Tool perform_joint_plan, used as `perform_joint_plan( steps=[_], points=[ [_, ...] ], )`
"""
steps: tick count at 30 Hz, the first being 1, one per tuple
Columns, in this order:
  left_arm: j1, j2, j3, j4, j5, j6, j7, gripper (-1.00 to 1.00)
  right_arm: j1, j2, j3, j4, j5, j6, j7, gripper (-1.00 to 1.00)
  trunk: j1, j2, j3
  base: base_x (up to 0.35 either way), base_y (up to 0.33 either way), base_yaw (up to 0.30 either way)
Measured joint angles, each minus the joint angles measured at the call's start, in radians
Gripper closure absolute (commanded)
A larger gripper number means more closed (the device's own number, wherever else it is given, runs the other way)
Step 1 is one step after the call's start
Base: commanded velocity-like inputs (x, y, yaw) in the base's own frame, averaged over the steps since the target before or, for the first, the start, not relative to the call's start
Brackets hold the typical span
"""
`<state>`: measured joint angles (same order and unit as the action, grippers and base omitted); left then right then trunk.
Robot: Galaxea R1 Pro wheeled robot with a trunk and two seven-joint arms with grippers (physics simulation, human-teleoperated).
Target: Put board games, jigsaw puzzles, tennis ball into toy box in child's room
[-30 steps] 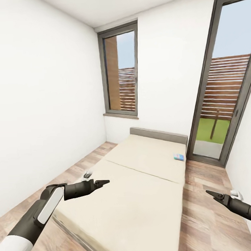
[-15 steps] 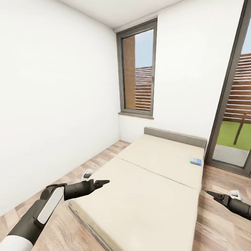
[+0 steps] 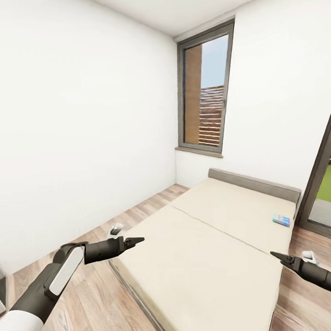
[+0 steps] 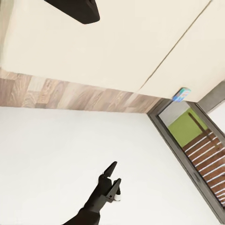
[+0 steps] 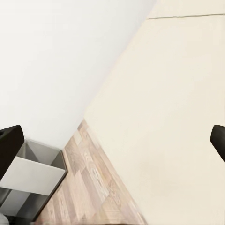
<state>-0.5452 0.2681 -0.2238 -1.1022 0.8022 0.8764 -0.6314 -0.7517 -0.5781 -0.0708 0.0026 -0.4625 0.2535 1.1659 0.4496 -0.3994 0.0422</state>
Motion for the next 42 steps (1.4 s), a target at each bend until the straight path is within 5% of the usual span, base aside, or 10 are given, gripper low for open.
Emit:
perform_joint_plan(
  steps=[42],
  points=[
    [0.001, 0.014, 0.002, -0.003, 0.001, 0.000, -0.012, -1.00, 0.000, 0.008, 0.002, -0.001, -0.002, 0.003, 0.005, -1.00, 0.000, 0.000, 0.000, -0.053, -0.064, 0.289]
  ],
)
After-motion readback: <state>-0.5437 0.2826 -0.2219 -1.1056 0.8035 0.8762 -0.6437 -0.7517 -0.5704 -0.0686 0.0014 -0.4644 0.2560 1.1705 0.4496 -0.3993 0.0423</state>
